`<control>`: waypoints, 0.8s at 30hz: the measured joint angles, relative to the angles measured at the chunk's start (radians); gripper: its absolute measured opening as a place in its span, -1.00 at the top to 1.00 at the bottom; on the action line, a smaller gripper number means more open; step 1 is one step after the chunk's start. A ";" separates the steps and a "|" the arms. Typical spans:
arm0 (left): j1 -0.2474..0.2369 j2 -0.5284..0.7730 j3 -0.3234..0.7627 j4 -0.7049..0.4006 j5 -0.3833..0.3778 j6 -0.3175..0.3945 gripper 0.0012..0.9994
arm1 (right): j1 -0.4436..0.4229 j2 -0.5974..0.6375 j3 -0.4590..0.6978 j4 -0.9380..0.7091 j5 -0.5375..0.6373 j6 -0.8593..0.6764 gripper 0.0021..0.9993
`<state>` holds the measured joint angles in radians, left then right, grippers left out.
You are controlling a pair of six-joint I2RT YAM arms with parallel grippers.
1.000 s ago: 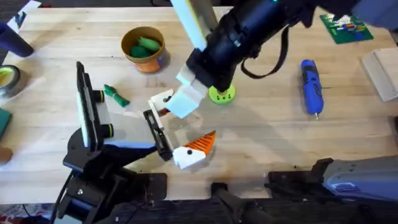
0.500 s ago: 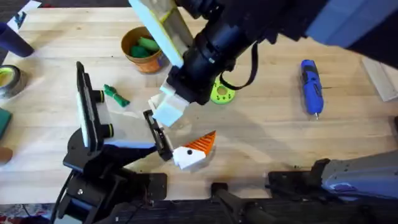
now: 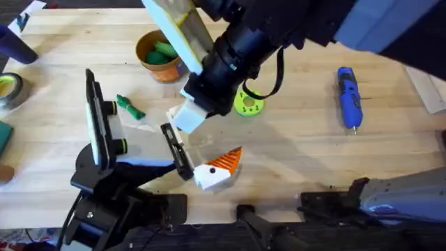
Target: Pick up the gripper from the table and insert it into the empty holder that is missing its gripper. Then pick up a screw, insert it into the mounting hole, and use the screwdriver to tighten it. Finally, clean up the table by picking up the vegetable and placing it into the bucket.
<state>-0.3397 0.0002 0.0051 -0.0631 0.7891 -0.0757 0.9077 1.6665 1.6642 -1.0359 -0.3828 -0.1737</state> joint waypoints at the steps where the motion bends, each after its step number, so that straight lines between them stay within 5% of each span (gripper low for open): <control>1: 0.000 0.000 0.000 0.000 0.000 0.000 -0.98 | 0.000 0.000 0.000 0.000 0.000 0.001 0.02; 14: 0.000 0.000 0.000 0.000 0.000 0.000 -0.98 | 0.000 0.005 0.000 -0.007 0.019 0.001 0.03; 24: 0.000 0.000 0.000 0.000 0.000 0.000 -0.98 | 0.000 0.026 0.000 -0.007 0.022 0.001 0.39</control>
<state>-0.3397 0.0002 0.0051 -0.0628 0.7891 -0.0757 0.9074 1.6928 1.6642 -1.0432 -0.3603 -0.1730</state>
